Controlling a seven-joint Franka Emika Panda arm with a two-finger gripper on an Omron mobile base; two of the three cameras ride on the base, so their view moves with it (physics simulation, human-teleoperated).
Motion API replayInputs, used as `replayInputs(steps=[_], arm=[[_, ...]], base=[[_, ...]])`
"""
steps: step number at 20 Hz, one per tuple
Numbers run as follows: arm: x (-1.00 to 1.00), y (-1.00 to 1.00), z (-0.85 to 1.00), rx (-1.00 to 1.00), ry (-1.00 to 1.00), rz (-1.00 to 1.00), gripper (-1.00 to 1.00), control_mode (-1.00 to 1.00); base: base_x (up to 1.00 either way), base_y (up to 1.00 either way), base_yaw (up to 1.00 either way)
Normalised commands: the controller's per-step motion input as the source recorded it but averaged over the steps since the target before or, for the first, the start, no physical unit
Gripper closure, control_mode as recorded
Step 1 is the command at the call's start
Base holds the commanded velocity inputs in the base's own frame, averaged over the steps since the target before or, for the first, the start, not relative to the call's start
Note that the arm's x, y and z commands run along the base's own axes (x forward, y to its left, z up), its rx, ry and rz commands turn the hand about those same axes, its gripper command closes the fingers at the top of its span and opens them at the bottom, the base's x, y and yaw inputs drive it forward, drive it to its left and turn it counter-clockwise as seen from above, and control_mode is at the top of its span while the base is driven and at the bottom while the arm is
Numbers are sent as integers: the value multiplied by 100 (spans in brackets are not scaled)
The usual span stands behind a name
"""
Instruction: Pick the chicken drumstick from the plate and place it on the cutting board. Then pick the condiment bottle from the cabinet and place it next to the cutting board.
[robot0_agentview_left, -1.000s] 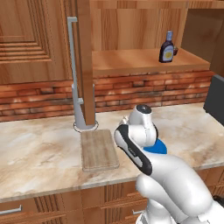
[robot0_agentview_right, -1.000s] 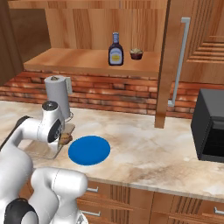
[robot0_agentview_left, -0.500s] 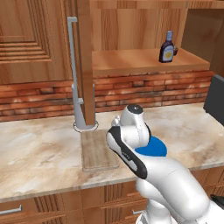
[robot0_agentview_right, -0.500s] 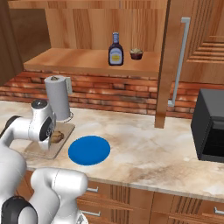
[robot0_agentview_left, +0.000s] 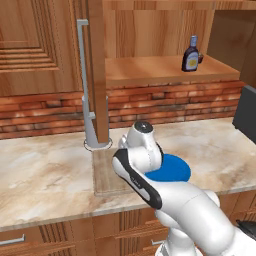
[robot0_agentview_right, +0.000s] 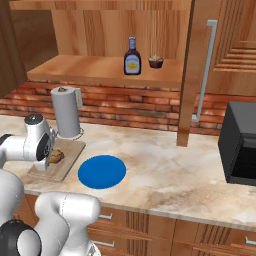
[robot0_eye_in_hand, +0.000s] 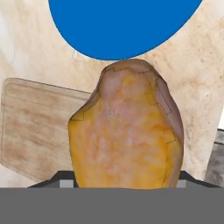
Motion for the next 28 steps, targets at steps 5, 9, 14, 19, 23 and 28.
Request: replayInputs(steps=[5, 9, 14, 19, 23, 28], arm=[[0, 18, -5, 2, 0, 0, 100, -100], [0, 0, -13, 1, 0, 0, 100, -100], [1, 0, -13, 0, 0, 0, 100, -100], [7, 4, -13, 0, 0, 0, 100, -100], [10, 9, -12, 0, 0, 0, 100, -100], [10, 8, -9, 0, 0, 0, 100, -100]], base=[[0, 0, 0], [0, 0, 0], [0, 0, 0], [0, 0, 0], [0, 0, 0], [0, 0, 0]])
